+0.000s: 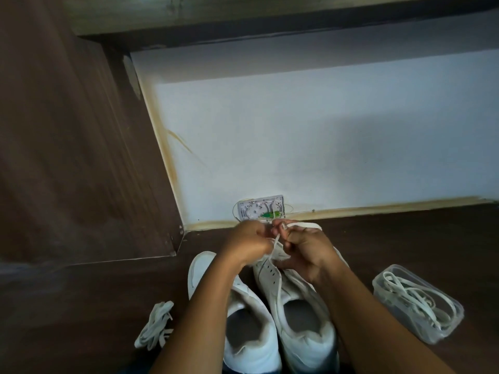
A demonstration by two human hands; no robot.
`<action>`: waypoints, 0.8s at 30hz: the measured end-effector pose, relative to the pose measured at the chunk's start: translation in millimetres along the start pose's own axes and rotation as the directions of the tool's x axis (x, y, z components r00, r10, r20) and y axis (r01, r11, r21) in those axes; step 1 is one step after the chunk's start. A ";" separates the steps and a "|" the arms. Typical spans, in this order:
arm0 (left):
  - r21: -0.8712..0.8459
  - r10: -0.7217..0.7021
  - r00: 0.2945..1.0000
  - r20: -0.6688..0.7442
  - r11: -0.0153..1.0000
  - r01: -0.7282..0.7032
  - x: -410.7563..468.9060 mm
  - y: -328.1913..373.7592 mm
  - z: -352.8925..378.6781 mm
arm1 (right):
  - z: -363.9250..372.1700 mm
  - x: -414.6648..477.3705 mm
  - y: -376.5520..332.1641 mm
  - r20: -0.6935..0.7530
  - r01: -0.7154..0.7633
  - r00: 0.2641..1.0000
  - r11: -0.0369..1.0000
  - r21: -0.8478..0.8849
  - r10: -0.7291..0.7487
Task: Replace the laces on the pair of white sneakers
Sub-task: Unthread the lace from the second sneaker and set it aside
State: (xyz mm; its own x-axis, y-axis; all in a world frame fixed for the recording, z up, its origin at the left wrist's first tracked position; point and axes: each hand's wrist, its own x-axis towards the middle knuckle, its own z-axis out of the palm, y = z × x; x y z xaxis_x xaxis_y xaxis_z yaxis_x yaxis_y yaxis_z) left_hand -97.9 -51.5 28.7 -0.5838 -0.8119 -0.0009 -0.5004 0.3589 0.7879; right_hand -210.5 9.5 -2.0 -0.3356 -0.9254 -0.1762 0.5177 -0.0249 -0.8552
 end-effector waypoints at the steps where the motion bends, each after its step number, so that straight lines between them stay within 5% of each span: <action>1: 0.114 -0.014 0.999 0.051 0.993 0.008 -1.0 -3.3 3.1 | 1.0 -0.6 -0.5 0.023 -0.003 1.000 1.000 0.004 0.003; 4: 0.161 -0.010 1.000 0.021 0.987 0.006 -0.5 -8.0 10.2 | 2.9 -1.0 0.6 0.021 -0.002 1.000 1.000 0.025 0.001; 7: -0.215 -0.039 0.990 -0.138 0.977 0.009 0.3 10.8 0.0 | -4.9 0.8 -0.2 0.040 -0.012 0.999 1.000 -0.024 0.013; 9: -0.451 -0.002 0.967 -0.256 0.885 -0.117 -3.8 32.9 -15.1 | -4.2 -2.7 3.0 0.104 -0.036 0.993 0.994 -0.101 0.046; 13: -0.591 0.181 0.936 -0.301 0.735 -0.332 -16.3 63.2 -31.4 | 5.8 -6.4 16.0 0.033 0.077 0.997 0.933 -0.352 -0.070; 16: -0.518 0.098 0.984 -0.152 0.840 -0.163 -10.7 38.1 -19.8 | 4.2 -4.5 14.5 0.006 0.077 0.997 0.976 -0.203 -0.077; 18: -0.161 -0.019 1.000 0.001 0.987 0.019 -4.0 9.6 -8.7 | 3.3 -6.0 8.4 -0.009 0.043 0.999 0.999 -0.021 -0.043; 20: 0.137 -0.065 0.992 0.111 0.989 0.050 -1.6 -8.7 3.6 | 1.6 -6.2 4.0 0.000 0.020 1.000 0.986 0.168 -0.020; 24: 0.098 -0.022 1.000 0.008 0.995 0.021 2.1 -12.5 11.0 | -3.6 -2.5 4.4 0.067 -0.064 0.997 0.958 0.278 0.047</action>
State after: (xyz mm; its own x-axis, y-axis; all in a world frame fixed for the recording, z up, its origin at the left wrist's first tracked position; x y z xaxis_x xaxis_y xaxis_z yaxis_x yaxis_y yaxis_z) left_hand -99.9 -52.6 12.0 -0.5775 -0.8161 -0.0231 -0.5732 0.3851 0.7233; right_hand -210.2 13.1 -7.1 -0.2574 -0.9489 -0.1826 0.7363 -0.0702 -0.6730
